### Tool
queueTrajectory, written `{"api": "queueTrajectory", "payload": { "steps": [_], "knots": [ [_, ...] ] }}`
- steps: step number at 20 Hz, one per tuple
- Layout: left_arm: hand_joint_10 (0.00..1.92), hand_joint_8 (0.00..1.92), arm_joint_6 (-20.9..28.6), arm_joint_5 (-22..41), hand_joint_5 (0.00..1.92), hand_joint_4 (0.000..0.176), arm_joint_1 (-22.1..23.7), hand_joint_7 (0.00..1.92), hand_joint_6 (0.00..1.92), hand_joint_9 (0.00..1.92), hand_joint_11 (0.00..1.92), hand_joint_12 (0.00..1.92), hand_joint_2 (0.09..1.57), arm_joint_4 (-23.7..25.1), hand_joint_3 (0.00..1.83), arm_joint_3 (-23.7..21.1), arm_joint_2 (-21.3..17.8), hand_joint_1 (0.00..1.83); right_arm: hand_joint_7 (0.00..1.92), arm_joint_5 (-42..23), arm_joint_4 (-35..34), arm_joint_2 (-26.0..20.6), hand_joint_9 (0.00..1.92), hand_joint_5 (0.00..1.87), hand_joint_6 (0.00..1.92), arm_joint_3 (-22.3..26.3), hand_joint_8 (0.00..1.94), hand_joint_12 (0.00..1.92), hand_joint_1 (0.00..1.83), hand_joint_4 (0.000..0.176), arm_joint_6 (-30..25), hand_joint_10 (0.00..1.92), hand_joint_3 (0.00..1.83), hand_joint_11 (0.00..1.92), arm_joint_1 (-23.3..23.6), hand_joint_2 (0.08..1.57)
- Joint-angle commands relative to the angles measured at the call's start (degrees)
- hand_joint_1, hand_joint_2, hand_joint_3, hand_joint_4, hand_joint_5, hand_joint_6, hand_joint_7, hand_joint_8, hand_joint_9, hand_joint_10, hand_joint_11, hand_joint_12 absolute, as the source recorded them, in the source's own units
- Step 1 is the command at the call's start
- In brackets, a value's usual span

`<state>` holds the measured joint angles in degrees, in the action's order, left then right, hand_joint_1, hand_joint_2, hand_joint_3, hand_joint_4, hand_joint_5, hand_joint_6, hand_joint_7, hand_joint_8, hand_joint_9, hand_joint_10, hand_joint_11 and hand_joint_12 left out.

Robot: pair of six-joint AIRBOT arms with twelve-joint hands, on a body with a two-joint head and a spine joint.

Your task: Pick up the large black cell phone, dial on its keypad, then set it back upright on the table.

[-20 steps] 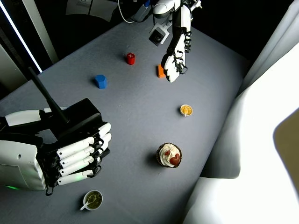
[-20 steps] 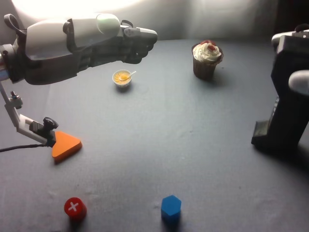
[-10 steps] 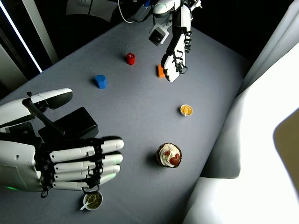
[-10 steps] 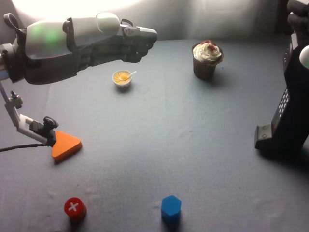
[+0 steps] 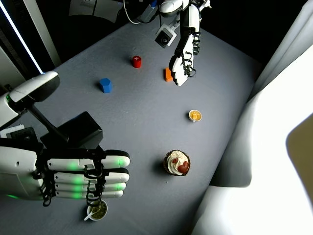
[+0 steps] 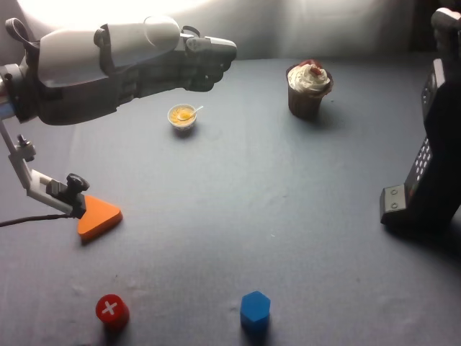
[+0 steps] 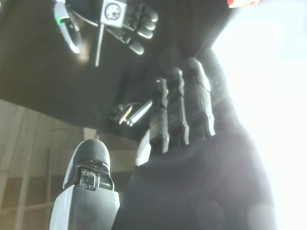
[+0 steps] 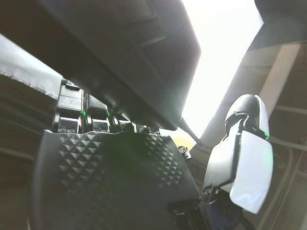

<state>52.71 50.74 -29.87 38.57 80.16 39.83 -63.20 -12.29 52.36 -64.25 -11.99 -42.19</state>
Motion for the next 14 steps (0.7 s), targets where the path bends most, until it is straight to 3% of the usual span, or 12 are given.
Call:
{"api": "queueTrajectory", "payload": {
  "steps": [1,6,9,11,14],
  "knots": [
    [0.00,0.01,0.43,5.56,0.33,0.000,1.45,0.29,0.01,0.22,0.00,0.51,1.22,-3.64,0.00,-0.31,-0.44,0.01,0.00,-7.51,-0.92,-1.02,0.00,0.00,0.00,0.07,0.00,0.00,0.20,0.176,-0.49,0.00,0.00,0.00,0.73,0.79],
    [0.00,0.00,0.43,5.57,0.31,0.000,1.44,0.28,0.00,0.21,0.00,0.46,1.23,-3.67,0.00,-0.31,-0.45,0.00,0.00,-7.51,-0.91,-1.21,0.00,0.00,0.00,0.09,0.00,0.00,0.21,0.176,-0.46,0.00,0.00,0.00,0.73,0.78],
    [0.01,0.00,0.44,5.57,0.31,0.000,1.47,0.28,0.00,0.23,0.00,0.53,1.22,-3.68,0.00,-0.31,-0.48,0.00,0.00,-7.52,-0.91,-1.44,0.00,0.00,0.00,0.08,0.00,0.00,0.20,0.160,-0.46,0.00,0.00,0.00,0.73,0.79],
    [0.00,0.00,0.44,5.57,0.30,0.000,1.47,0.27,0.00,0.22,0.00,0.52,1.22,-3.68,0.00,-0.31,-0.48,0.00,0.00,-7.52,-0.91,-1.75,0.00,0.00,0.00,0.29,0.00,0.00,0.19,0.167,-0.46,0.00,0.00,0.00,0.72,0.79],
    [0.00,0.00,0.43,5.57,0.33,0.000,1.45,0.28,0.00,0.22,0.00,0.53,1.22,-3.68,0.00,-0.33,-0.48,0.02,0.00,-7.51,-0.87,-2.92,0.00,0.00,0.00,1.41,0.00,0.00,0.19,0.162,-0.47,0.00,0.00,0.00,0.09,0.80]
  ]
}}
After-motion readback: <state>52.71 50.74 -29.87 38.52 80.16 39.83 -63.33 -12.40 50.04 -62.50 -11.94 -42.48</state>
